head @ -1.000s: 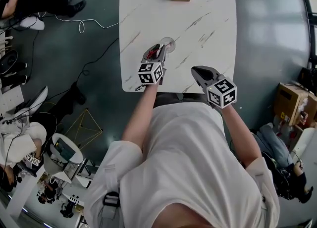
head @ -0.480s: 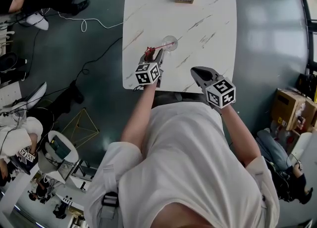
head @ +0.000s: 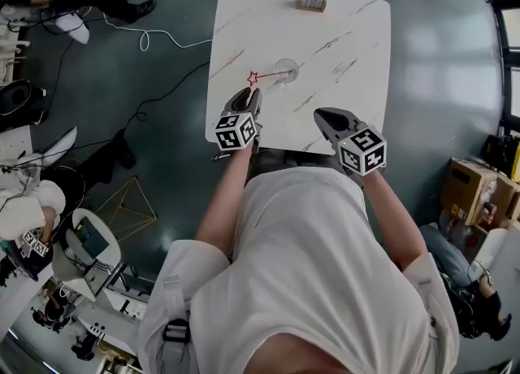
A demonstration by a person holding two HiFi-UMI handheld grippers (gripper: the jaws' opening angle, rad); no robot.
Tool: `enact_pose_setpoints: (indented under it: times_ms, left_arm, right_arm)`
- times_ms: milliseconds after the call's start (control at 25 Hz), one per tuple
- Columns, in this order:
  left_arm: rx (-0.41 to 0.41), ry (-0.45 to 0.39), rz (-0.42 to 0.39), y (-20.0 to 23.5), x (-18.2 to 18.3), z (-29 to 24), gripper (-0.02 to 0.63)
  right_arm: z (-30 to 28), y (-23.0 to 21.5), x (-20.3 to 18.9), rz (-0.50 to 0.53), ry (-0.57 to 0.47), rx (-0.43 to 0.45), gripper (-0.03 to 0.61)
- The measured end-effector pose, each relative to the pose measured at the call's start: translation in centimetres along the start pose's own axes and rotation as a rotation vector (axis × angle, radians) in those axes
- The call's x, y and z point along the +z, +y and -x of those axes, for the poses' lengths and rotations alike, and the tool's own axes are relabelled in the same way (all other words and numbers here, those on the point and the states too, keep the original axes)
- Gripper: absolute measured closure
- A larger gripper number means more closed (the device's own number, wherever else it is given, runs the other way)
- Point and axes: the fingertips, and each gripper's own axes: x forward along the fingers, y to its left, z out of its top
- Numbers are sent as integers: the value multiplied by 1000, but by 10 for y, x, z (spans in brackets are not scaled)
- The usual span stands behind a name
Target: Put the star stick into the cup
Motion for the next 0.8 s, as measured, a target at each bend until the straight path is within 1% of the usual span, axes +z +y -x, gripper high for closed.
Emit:
enact_pose_setpoints:
  times_ms: [80, 320, 440, 600, 800]
  left_arm:
    - [-6, -14, -10, 1, 4, 12, 525]
    - [-30, -38, -47, 3, 12, 40, 575]
    - [-32, -43, -59, 8, 11, 52, 586]
    - [-54, -57, -55, 8, 17, 64, 600]
    - [-109, -60, -122, -7, 24, 77, 600]
  right_arm:
    - [-1, 5, 1, 9, -1, -2, 552]
    - [-4, 20, 0, 22, -8, -20, 552]
    - [-4, 27, 0, 19, -20, -35, 552]
    - [0, 28, 0, 4, -56, -87, 551]
    - [10, 27, -2, -9, -100, -141, 551]
